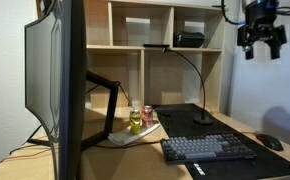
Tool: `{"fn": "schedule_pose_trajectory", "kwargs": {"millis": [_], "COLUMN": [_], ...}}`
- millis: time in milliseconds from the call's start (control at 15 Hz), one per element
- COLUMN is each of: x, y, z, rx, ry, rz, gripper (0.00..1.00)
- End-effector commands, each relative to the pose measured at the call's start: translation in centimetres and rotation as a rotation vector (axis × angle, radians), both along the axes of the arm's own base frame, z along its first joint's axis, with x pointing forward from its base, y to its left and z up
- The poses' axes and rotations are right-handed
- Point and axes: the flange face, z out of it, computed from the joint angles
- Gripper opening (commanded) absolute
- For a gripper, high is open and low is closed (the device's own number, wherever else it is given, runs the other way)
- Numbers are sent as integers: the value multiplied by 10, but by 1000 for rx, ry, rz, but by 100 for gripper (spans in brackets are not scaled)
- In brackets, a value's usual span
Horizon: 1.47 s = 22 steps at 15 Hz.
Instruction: Switch on the desk lamp
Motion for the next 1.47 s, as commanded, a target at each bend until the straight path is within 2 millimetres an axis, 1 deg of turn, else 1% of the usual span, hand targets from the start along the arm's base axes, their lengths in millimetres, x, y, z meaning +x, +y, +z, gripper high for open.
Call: {"fn": "schedule_pose_trajectory", "kwargs": {"millis": [0, 67, 133, 200, 267, 333, 400, 467, 600, 733, 800, 867, 933, 1000, 1067, 1200, 1267, 1333, 1400], "x": [45, 28, 37, 42, 44, 45, 59, 77, 100, 131, 141, 149, 125, 136, 143, 149, 155, 167, 176], "y": [3, 5, 6, 6, 6, 11, 13, 12, 7, 1, -3, -2, 4, 1, -1, -1, 1, 6, 10], "z": [-25, -27, -34, -35, -34, -41, -63, -88, -121, -154, -162, -168, -161, -171, -176, -177, -184, -194, -202], "rx": [119, 63, 86, 95, 99, 66, 15, 52, 121, 173, 208, 243, 195, 215, 222, 225, 198, 280, 314], "ry": [-6, 0, 9, 12, 8, 62, 97, 114, 144, 155, 169, 189, 170, 181, 185, 183, 175, 215, 213], "rz": [-168, -95, -125, -139, -146, -124, -223, -292, -395, -497, -540, -582, -511, -539, -553, -562, -605, -705, -749], "gripper": [100, 100, 100, 100, 100, 100, 100, 100, 100, 100, 100, 100, 100, 100, 100, 100, 100, 100, 100]}}
